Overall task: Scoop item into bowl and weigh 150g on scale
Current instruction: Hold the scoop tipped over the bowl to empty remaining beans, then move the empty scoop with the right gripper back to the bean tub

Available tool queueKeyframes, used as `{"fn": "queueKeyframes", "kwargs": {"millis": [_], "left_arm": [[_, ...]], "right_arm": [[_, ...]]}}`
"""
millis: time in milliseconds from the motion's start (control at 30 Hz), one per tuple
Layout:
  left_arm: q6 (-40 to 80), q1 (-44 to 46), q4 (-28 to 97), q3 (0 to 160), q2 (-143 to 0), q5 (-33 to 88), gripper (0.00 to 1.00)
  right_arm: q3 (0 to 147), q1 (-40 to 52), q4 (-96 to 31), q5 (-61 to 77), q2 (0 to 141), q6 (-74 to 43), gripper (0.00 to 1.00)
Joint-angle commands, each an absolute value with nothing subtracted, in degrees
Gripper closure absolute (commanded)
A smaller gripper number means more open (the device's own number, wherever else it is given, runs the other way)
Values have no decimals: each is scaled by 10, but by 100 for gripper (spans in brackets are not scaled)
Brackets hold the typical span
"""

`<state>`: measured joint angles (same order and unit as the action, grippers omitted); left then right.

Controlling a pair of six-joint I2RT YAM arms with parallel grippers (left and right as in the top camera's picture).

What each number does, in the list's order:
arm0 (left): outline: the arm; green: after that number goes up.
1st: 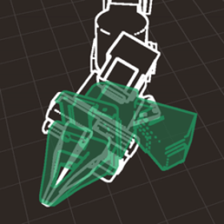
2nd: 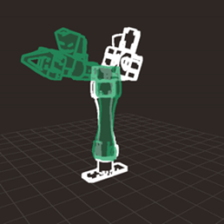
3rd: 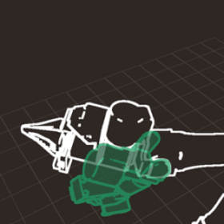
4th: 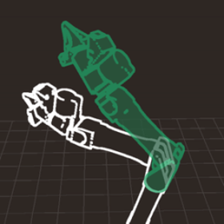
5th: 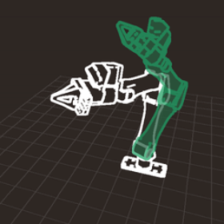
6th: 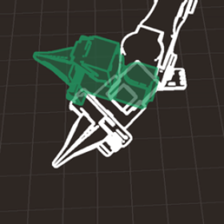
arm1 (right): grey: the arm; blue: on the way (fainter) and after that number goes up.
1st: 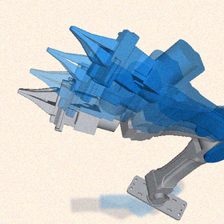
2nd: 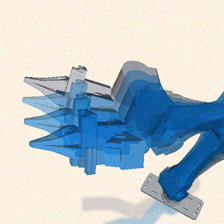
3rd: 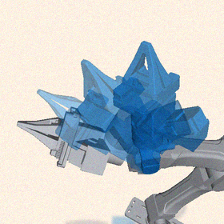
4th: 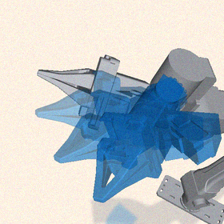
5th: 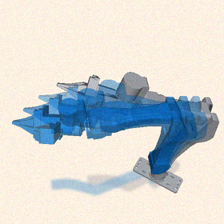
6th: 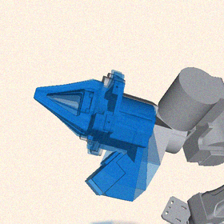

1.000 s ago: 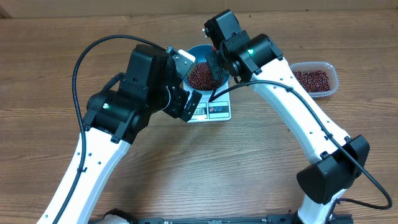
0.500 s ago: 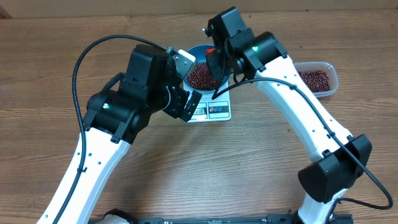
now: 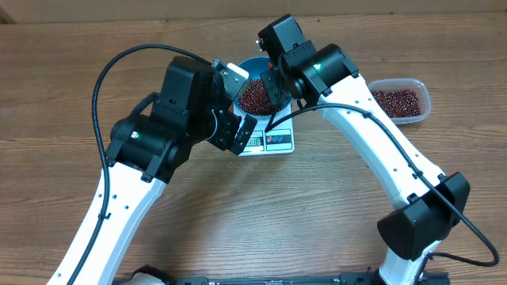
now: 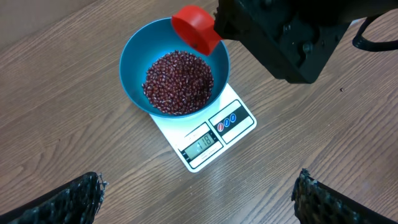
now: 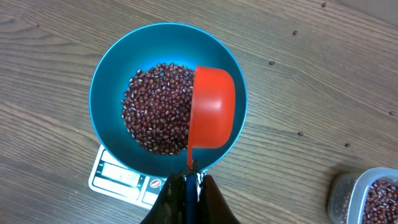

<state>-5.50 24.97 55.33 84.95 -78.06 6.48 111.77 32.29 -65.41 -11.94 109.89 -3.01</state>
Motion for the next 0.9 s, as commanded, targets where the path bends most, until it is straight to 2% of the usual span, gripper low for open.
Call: {"fn": "queueKeyframes", "kwargs": {"millis": [0,467,867], "left_arm": [[-49,247,553,853,-785,69,0],[-49,247,553,853,-785,69,0],[-49,247,553,853,-785,69,0]], "right_arm": [[1138,323,-650,-136,1076,-34,96],[1138,297,-649,-32,1054,-32,96],[1138,167,-657,154,965,-32,96]]}}
